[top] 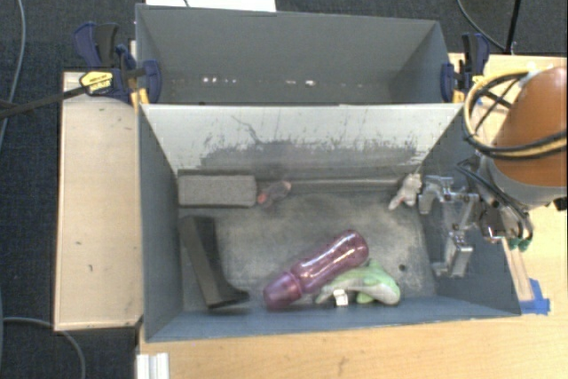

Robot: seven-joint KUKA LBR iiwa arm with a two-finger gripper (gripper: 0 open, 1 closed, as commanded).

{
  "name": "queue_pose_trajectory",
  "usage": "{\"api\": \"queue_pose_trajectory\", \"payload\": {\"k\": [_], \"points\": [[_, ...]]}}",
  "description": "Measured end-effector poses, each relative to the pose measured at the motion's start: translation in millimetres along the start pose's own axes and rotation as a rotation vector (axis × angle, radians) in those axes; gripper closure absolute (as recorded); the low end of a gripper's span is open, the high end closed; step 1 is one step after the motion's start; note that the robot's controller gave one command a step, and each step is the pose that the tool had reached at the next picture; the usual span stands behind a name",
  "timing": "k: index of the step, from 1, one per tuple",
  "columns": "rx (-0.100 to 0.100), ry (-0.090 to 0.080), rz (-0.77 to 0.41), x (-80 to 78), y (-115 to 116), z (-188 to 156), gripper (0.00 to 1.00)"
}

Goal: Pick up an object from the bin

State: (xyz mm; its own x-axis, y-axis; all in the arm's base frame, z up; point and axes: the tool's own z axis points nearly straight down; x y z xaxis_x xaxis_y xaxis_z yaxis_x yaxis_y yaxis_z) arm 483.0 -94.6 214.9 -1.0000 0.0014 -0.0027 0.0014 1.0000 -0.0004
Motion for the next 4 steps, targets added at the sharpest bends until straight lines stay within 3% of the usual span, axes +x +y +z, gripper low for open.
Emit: {"api": "queue_pose_trajectory", "payload": {"k": [1, 2, 3, 4], "points": [[0.002, -0.007, -0.042, -1.6, 15.5, 41.1, 0.0], [0.001, -0.006, -0.152, -0.7, 45.0, 102.3, 0.0], [0.001, -0.004, -0.188, -25.2, 71.5, 137.8, 0.0], [0.002, -0.007, -0.458, -7.9, 94.8, 140.3, 1.0]]}}
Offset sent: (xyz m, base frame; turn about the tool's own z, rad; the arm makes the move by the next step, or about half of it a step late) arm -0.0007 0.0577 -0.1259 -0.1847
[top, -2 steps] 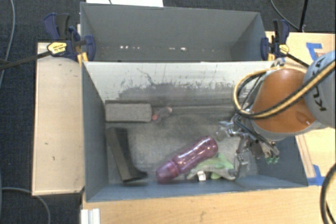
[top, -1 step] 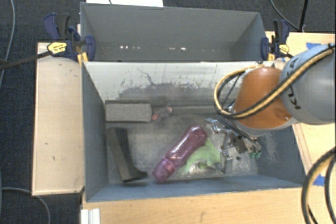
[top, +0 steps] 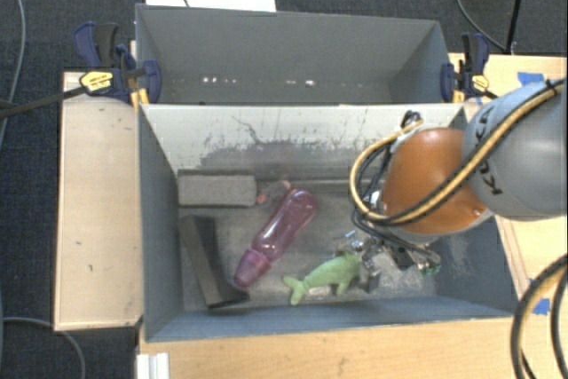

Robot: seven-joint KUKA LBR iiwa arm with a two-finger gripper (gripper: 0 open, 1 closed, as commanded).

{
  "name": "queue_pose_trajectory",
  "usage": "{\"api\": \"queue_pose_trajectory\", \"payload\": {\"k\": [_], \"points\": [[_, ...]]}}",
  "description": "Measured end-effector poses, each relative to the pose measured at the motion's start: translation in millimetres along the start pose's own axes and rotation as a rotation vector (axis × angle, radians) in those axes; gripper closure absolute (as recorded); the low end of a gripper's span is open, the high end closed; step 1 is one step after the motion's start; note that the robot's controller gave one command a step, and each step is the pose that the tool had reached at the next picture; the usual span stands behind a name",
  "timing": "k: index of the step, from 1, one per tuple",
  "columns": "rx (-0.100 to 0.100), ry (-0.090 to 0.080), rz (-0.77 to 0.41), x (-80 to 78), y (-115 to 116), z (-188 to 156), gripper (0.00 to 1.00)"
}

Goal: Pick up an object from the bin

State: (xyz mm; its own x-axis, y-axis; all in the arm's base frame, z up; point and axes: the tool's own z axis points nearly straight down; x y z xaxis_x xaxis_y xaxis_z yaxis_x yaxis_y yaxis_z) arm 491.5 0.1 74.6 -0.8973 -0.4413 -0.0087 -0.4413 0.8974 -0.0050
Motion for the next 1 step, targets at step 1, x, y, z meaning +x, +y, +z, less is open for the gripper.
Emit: {"api": "queue_pose_trajectory", "payload": {"k": [1], "points": [[0.0, 0.0, -0.001, 0.0, 0.0, 0.0, 1.0]]}}
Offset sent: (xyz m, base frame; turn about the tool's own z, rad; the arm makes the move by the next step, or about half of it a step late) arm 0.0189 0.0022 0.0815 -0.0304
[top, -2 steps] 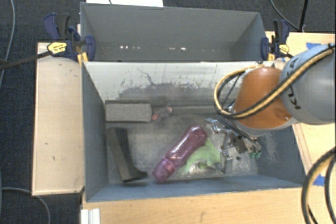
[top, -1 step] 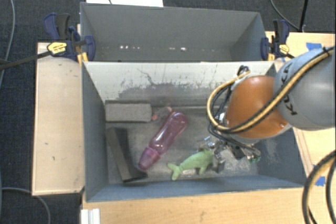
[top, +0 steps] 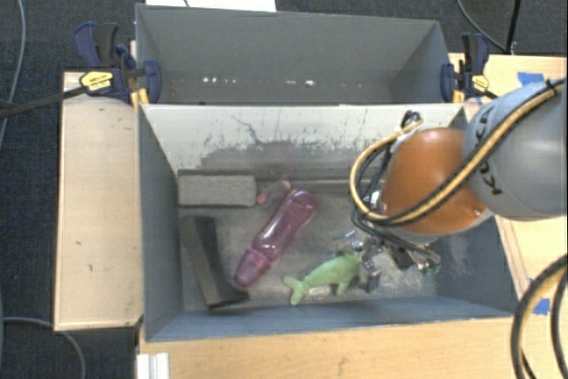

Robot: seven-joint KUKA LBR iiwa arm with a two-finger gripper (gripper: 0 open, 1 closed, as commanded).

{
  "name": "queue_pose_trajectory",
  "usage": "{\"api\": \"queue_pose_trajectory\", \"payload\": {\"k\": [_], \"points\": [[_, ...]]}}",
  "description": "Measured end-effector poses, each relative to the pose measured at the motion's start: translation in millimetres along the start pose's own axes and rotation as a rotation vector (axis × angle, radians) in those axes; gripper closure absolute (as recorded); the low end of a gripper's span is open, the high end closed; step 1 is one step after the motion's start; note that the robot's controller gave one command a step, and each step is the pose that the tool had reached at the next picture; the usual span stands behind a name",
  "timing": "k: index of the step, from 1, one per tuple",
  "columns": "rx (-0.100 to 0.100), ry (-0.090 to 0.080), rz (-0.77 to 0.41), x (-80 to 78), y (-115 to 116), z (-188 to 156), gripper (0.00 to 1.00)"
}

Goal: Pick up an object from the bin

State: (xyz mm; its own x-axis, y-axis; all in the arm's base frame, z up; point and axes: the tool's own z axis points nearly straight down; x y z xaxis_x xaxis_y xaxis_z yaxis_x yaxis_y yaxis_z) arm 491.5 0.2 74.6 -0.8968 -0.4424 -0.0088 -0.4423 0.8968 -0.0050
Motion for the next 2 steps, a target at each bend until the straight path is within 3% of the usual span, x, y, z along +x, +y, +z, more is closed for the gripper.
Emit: {"api": "queue_pose_trajectory", "payload": {"k": [1, 2], "points": [[0.0, -0.003, -0.027, -19.4, -6.9, -81.7, 1.0], [0.0, -0.003, -0.028, -19.4, -6.9, -81.7, 1.0]]}}
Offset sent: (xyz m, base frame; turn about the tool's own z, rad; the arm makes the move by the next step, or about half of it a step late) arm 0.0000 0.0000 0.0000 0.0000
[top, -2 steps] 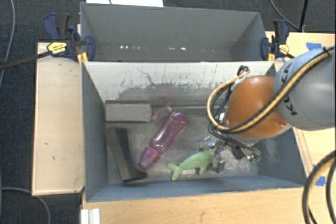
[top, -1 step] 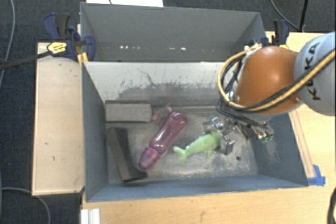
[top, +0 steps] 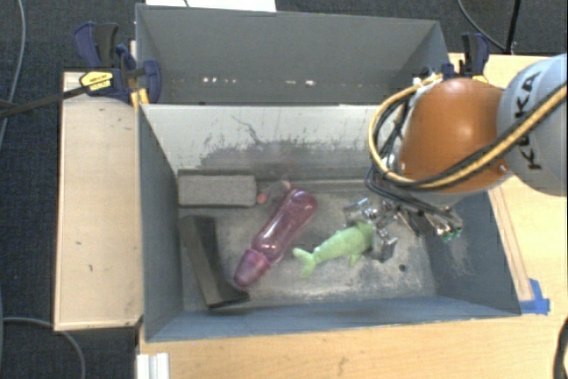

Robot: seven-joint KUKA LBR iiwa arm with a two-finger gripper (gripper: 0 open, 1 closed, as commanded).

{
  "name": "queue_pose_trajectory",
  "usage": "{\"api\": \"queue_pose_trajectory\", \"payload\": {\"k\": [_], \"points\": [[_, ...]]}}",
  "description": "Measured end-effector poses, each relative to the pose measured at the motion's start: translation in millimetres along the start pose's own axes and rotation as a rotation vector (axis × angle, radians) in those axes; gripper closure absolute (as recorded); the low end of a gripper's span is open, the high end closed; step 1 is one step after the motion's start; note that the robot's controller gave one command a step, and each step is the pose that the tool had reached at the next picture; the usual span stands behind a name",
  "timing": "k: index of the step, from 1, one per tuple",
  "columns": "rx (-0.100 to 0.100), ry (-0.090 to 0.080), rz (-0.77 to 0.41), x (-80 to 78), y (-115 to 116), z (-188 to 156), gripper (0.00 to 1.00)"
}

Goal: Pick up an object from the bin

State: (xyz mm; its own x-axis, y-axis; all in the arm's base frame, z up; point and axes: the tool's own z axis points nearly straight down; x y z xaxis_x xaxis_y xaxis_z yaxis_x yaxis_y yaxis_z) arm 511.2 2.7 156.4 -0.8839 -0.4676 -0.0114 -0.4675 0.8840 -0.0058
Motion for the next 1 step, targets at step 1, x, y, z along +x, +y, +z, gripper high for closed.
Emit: {"api": "queue_pose_trajectory", "payload": {"k": [1], "points": [[-0.001, 0.001, 0.015, 1.3, -5.2, -20.2, 1.0]]}}
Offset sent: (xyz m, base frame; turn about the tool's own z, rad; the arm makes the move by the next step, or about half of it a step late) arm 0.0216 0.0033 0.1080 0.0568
